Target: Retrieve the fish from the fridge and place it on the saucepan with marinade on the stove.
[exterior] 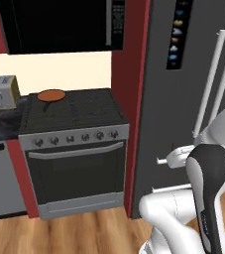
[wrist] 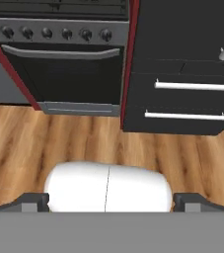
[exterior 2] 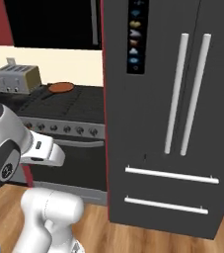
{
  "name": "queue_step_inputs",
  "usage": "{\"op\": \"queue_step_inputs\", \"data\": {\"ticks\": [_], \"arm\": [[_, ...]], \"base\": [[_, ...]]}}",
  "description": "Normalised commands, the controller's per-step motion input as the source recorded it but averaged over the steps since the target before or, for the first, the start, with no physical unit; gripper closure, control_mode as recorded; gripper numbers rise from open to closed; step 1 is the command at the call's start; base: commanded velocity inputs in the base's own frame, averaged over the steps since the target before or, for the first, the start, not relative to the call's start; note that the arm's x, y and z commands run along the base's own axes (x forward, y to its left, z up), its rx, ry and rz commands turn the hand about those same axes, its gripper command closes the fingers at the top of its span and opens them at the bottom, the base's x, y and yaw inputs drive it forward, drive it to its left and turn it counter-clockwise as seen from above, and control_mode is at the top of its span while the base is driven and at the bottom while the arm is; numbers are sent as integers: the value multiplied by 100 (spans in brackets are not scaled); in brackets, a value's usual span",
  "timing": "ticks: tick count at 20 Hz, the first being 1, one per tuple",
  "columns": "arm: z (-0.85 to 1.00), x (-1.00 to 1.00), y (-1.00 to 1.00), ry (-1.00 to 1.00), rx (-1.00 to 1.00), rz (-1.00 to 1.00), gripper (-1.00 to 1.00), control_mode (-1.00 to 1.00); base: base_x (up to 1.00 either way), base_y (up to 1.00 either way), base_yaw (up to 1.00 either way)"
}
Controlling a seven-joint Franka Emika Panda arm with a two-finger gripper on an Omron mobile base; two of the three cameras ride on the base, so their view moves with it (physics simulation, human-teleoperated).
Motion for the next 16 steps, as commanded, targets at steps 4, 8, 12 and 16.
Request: {"op": "queue_step_inputs", "data": {"ticks": [4,8,12,16], "arm": [[0,0,0,0,0,0,-100,100],[0,0,0,0,0,0,-100,100],[0,0,0,0,0,0,-100,100],[0,0,0,0,0,0,-100,100]], "base": [[-3,-89,-1],[0,-86,-1],[0,-69,0],[0,-52,0]]}}
